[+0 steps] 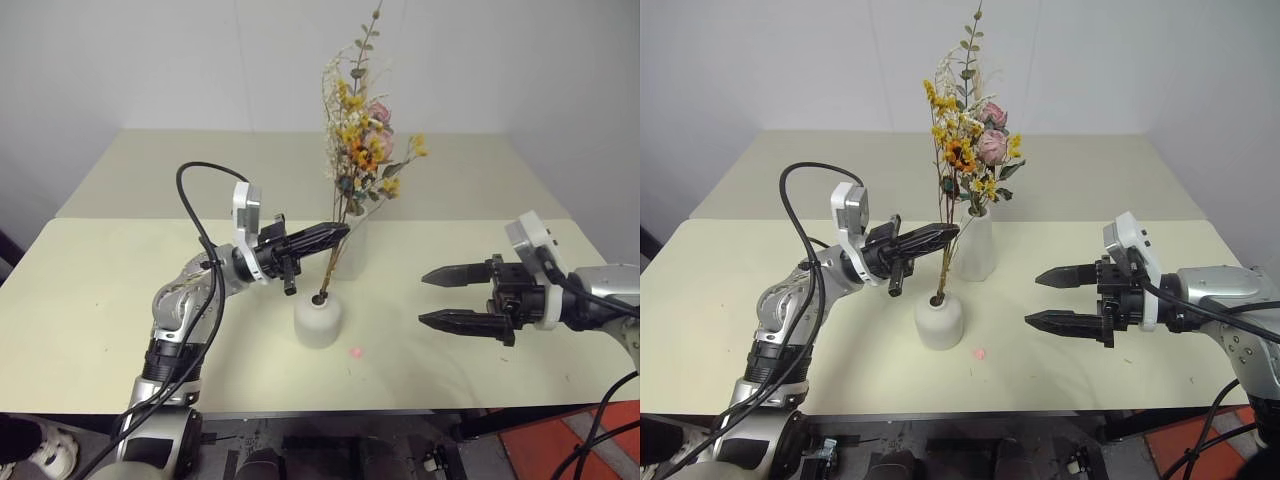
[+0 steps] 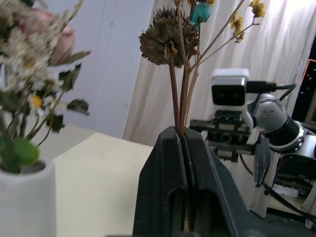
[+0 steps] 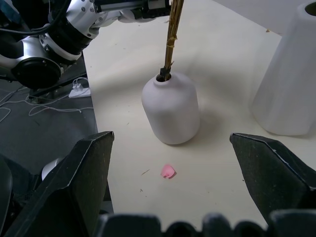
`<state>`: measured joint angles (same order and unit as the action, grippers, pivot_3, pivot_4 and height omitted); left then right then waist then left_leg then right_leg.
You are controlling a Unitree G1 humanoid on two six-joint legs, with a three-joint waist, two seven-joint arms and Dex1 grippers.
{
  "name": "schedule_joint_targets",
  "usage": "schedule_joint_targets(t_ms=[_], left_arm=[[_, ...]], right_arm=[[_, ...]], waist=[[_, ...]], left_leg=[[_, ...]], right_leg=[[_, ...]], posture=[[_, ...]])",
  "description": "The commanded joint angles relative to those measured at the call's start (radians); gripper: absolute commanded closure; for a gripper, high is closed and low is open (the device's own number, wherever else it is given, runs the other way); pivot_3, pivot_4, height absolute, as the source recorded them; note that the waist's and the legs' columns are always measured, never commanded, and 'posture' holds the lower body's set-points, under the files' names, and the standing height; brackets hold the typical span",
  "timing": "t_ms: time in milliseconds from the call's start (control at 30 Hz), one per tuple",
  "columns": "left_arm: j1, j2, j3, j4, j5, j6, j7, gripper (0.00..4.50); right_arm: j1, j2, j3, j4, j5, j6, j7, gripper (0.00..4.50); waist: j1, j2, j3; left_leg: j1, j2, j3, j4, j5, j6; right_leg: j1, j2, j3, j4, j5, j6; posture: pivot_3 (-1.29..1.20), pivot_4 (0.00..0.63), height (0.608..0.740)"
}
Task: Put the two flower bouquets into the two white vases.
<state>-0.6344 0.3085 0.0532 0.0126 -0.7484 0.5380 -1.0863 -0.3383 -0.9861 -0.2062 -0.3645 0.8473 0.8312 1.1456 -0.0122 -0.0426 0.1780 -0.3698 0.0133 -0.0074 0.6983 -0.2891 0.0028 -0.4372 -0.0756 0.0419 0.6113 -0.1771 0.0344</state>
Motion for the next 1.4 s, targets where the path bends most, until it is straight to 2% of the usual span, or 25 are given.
schedule_joint_targets(t_ms=[33, 533, 667, 800, 1000, 1033, 1167, 1400], left_arm=[[0.000, 0.006, 0.010, -0.022, -0.006, -0.014, -0.003, 4.46], [0.032, 0.013, -0.008, 0.021, 0.065, -0.060, 0.003, 4.46], [0.051, 0.047, -0.008, -0.009, 0.063, -0.031, -0.007, 3.50], [0.099, 0.089, 0.009, -0.068, 0.039, -0.002, 0.007, 2.16], [0.250, 0.238, 0.101, -0.222, -0.019, 0.049, -0.001, 0.19], [0.267, 0.258, 0.114, -0.236, -0.027, 0.053, -0.003, 0.06], [0.368, 0.425, 0.242, -0.273, -0.027, 0.038, -0.056, 0.06], [0.421, 0.601, 0.366, -0.296, -0.029, 0.019, -0.145, 0.06]], right_arm=[[-0.002, -0.007, -0.041, -0.026, 0.011, -0.024, -0.002, 0.00], [-0.005, -0.009, -0.036, -0.024, 0.001, -0.034, -0.006, 0.00], [-0.013, -0.008, -0.026, -0.016, -0.005, -0.040, -0.005, 0.00], [-0.026, -0.005, -0.015, -0.007, -0.014, -0.044, -0.002, 0.00], [-0.044, -0.005, 0.006, 0.006, -0.041, -0.055, 0.002, 0.00], [-0.045, -0.006, 0.009, 0.006, -0.047, -0.057, 0.002, 0.00], [-0.027, -0.008, -0.011, 0.019, -0.066, -0.070, -0.006, 0.00], [0.044, -0.007, -0.072, 0.049, -0.087, -0.107, -0.016, 0.00]], waist=[[0.000, 0.000, 0.000], [0.000, 0.000, 0.000], [-0.002, 0.000, 0.000], [-0.001, 0.000, 0.000], [-0.006, 0.000, 0.000], [-0.004, 0.000, 0.000], [-0.003, 0.000, 0.000], [0.006, 0.000, 0.000]], left_leg=[[0.000, 0.000, 0.000, 0.000, 0.000, 0.000], [0.000, 0.000, 0.000, 0.000, 0.000, 0.000], [0.000, 0.000, 0.000, 0.000, 0.000, 0.000], [0.000, 0.000, 0.000, 0.000, 0.000, 0.000], [0.001, 0.001, 0.000, -0.001, 0.000, 0.000], [0.001, 0.001, 0.000, -0.001, 0.000, 0.000], [0.001, 0.001, 0.000, -0.002, 0.000, 0.000], [0.000, 0.001, 0.001, -0.002, 0.000, 0.000]], right_leg=[[0.000, 0.000, 0.000, 0.000, 0.000, 0.000], [0.000, 0.000, 0.000, 0.000, 0.000, 0.000], [0.000, 0.000, 0.000, 0.000, 0.000, 0.000], [0.000, 0.000, 0.000, 0.000, 0.000, 0.000], [-0.001, 0.001, 0.000, 0.001, 0.000, 0.000], [-0.001, 0.001, 0.000, 0.001, 0.000, 0.000], [-0.001, 0.001, 0.000, 0.000, -0.001, 0.000], [-0.001, 0.000, -0.001, -0.001, -0.001, 0.000]], posture=[[0.00, 0.150, 0.740], [0.00, 0.150, 0.740], [0.00, 0.150, 0.740], [0.00, 0.150, 0.740], [0.00, 0.150, 0.740], [0.00, 0.150, 0.740], [0.00, 0.150, 0.740], [0.00, 0.150, 0.740]])
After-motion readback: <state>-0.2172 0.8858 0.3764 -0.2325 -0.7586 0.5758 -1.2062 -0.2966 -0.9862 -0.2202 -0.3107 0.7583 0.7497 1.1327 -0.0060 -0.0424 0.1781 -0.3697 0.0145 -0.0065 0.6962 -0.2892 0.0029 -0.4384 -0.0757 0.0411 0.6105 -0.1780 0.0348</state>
